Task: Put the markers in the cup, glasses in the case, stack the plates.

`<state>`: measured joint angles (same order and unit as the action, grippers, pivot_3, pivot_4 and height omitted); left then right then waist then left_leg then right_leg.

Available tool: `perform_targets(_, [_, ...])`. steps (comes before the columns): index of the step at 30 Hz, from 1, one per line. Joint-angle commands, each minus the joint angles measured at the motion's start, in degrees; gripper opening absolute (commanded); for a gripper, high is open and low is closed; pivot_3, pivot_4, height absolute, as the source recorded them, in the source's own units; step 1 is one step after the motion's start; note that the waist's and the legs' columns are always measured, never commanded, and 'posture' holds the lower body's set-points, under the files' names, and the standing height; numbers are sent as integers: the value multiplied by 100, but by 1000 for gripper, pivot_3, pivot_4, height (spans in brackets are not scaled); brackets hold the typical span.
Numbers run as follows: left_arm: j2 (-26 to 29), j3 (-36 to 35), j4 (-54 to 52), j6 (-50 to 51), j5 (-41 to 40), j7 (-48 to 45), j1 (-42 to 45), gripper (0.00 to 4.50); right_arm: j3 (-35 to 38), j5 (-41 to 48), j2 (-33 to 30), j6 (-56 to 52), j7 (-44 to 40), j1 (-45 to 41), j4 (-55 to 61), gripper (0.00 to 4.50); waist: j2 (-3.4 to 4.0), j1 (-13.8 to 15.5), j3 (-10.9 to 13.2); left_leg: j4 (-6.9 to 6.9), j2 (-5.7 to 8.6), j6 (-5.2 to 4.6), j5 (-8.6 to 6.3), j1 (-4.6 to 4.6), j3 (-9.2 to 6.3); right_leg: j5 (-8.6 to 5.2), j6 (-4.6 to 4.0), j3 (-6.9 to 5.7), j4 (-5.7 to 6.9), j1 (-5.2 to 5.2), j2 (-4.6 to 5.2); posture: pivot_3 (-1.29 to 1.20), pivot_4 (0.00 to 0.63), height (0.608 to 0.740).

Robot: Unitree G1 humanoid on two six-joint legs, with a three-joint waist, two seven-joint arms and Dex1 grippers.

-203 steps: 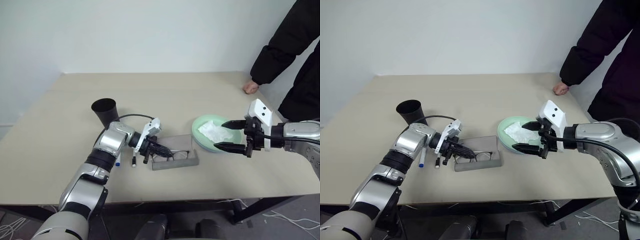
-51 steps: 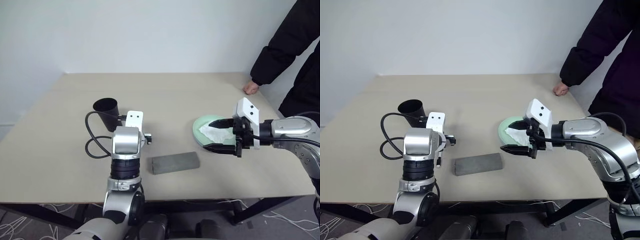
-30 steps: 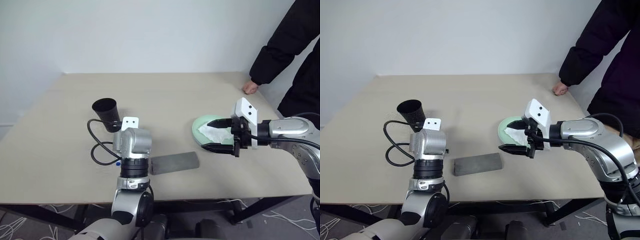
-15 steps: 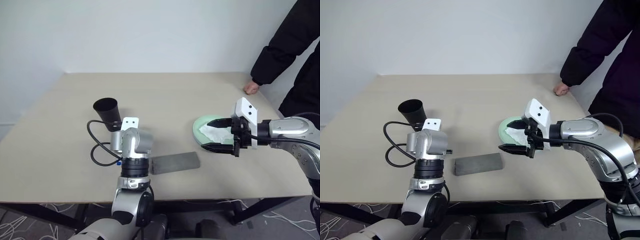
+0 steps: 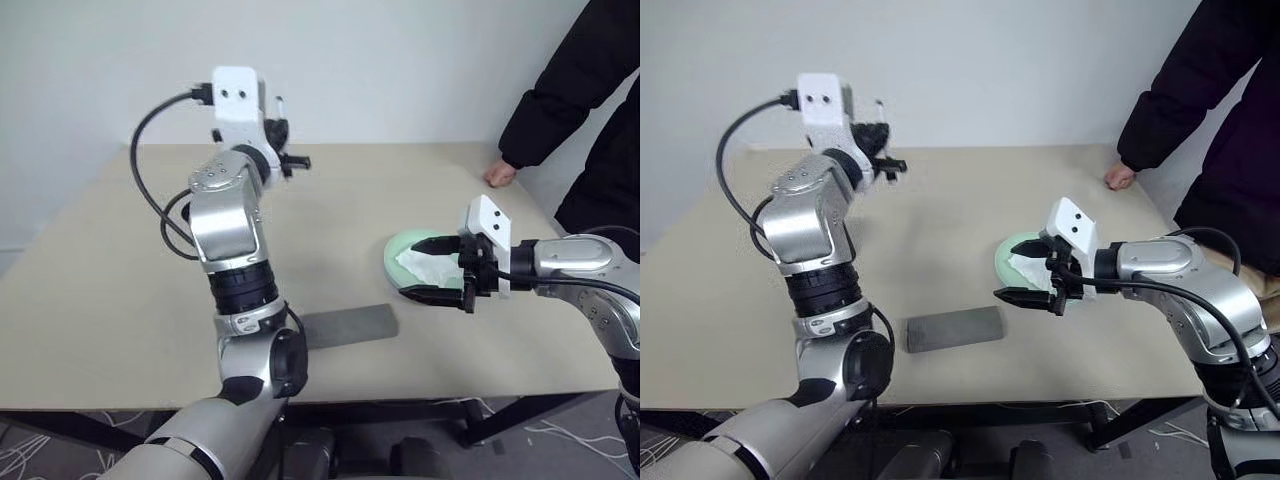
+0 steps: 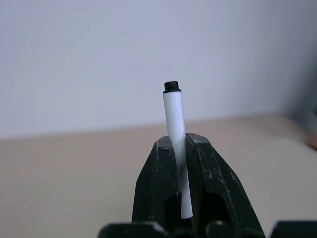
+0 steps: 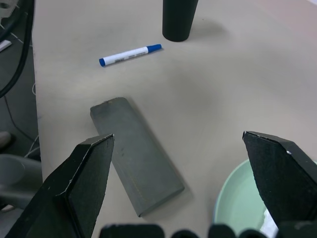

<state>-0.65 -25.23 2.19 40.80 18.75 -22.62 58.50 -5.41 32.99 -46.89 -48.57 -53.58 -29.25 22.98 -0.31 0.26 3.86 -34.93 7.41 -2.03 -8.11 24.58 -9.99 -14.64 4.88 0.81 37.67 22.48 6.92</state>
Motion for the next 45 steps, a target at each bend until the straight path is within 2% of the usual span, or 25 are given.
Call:
perform_targets(1, [511, -57, 543, -1053, -667, 376, 116, 25, 118, -34, 27, 93, 44, -166, 39, 4500, -1, 2, -1, -4, 1, 0, 0, -1, -1, 1, 2, -2, 0, -2, -1, 0, 0, 727])
perform_targets(4, [994, 78, 1226, -1927, -850, 750, 107, 25, 110, -36, 55, 89, 64, -175, 45, 4500, -3, 14, 0, -16, 3, -1, 0, -3, -3, 8, 13, -6, -1, -5, -2, 0, 0, 727])
perform_targets(8, [1403, 87, 2101, -2575, -1188, 1061, 198, 25, 105, -32, 74, 74, 82, -193, 53, 4500, -7, 32, -2, -25, 6, -2, 0, -2, -3, 16, 25, -5, -1, -9, 0, 0, 0, 727])
perform_targets(13, [1770, 226, 2978, -3329, -1439, 1207, 45, 25, 127, 3, 58, 42, 111, -178, 96, 4500, -8, 44, -3, -26, 6, -2, 1, -1, -4, 18, 27, -5, -1, -6, 0, 0, 0, 727])
perform_targets(17, [1866, 359, 3256, -3690, -1656, 1127, -117, 25, 141, 14, 42, 27, 121, -171, 116, 4500, -8, 42, -3, -25, 6, -2, 1, -1, -4, 18, 27, -4, -2, -5, -1, 0, 0, 727])
perform_targets(32, [2157, 851, 3746, -3987, -1818, 1305, -675, 25, 150, 8, 20, -5, 117, -222, 91, 4500, -8, 42, -4, -26, 6, -3, 1, -2, -4, 19, 26, -3, 0, -5, -1, 0, 0, 727])
perform_targets(45, [2219, 930, 3867, -4156, -1952, 1341, -1239, 25, 158, 19, 12, -15, 124, -220, 126, 4500, -8, 43, -5, -25, 6, -3, 1, -1, -5, 19, 25, -3, 0, -4, -1, 0, 0, 727])
